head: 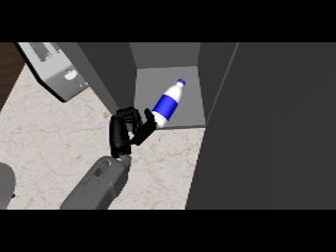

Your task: Pick up the bottled water, place it into the cabinet and close the cabinet

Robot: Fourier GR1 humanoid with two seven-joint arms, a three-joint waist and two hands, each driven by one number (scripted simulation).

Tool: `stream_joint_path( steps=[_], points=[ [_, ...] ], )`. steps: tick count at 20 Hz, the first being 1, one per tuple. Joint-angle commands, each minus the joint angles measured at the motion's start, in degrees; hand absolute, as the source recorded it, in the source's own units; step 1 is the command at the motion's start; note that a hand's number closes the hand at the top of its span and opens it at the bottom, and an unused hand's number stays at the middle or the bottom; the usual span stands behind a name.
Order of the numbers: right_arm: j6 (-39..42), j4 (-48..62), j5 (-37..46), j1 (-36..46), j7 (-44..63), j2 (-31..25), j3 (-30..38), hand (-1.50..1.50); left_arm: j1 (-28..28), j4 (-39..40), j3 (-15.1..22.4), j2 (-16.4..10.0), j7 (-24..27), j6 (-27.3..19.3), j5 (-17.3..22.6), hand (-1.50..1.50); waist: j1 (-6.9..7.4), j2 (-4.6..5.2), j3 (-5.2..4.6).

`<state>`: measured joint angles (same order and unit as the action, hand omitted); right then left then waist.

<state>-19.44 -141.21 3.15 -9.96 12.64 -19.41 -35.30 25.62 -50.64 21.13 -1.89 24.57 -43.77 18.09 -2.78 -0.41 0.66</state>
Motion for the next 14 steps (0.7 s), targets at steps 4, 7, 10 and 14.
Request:
stream_joint_path(
  steps=[4, 7, 10, 14],
  points=[
    [0.7, -1.8, -0.5, -1.7, -1.9, -1.0, 0.2, -1.5, 16.2, 7.7, -2.2, -3.1, -3.3, 2.4, -1.3, 1.5, -2.78, 1.4, -0.67],
    [0.7, -2.2, -0.2, -1.4, -0.9, -0.9, -0.9, -1.5, 17.3, 8.3, -0.2, -2.6, -5.1, 1.0, -2.2, -1.5, -3.41, 1.43, -0.72],
    [1.4, -3.1, -1.2, -1.0, -0.7, -1.8, 0.5, -1.5, 20.5, 9.4, -0.6, -0.9, -7.1, 1.0, -1.2, -1.5, -2.82, 1.38, -0.72],
    [1.6, -3.6, -2.5, -2.2, -1.3, -2.5, 2.5, -1.5, 26.5, 17.2, -4.9, -1.9, -4.1, 5.9, 0.7, -1.5, -2.67, 1.79, -0.73]
  ],
)
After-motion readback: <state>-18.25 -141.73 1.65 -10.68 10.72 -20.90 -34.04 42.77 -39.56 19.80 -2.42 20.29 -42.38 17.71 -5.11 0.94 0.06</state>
